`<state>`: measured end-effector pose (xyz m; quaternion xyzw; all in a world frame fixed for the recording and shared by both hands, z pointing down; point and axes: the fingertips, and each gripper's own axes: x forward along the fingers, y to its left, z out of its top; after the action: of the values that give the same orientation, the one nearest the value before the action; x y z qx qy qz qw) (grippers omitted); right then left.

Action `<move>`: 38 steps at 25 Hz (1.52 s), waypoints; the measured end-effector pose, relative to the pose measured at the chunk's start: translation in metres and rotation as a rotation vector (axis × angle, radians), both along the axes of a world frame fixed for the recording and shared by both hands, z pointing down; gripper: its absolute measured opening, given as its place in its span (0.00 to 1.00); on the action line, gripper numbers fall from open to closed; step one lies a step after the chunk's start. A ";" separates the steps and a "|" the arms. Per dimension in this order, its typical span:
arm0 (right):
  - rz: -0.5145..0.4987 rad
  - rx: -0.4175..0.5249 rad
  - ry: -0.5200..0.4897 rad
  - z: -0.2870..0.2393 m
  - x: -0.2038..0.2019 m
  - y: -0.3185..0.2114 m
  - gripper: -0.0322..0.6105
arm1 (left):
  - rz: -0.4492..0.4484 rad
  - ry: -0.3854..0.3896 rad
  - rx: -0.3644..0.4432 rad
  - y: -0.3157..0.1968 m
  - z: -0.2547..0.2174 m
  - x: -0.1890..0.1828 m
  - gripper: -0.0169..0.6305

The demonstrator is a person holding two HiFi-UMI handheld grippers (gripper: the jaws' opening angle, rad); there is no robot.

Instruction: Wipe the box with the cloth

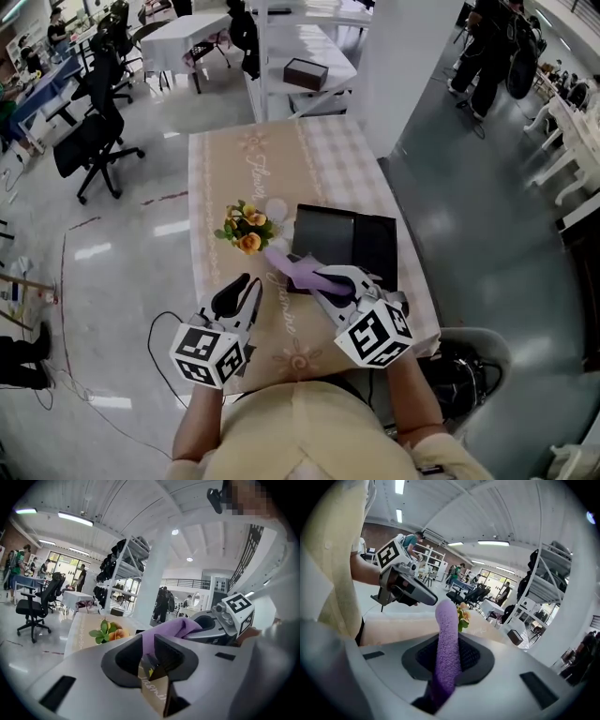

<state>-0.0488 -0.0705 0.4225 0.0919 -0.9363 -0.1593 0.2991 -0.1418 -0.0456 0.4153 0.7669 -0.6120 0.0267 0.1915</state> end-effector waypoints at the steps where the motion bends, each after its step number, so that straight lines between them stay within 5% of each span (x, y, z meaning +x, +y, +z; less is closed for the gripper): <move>1: 0.022 -0.009 -0.030 -0.004 0.002 -0.001 0.16 | -0.003 0.000 0.004 -0.001 -0.001 0.000 0.16; 11: 0.243 -0.126 -0.380 -0.039 0.018 -0.017 0.16 | -0.072 -0.004 0.055 0.000 -0.013 -0.009 0.16; 19: 0.415 -0.197 -0.541 -0.040 0.037 -0.030 0.16 | -0.132 -0.020 0.088 -0.001 -0.021 -0.019 0.14; 38: 0.510 -0.316 -0.650 -0.031 0.039 -0.032 0.16 | -0.103 -0.037 0.100 -0.004 -0.023 -0.007 0.13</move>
<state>-0.0102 -0.1021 0.3917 0.3183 -0.9420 0.1020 0.0291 -0.1490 -0.0493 0.3927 0.7424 -0.6546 0.0006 0.1426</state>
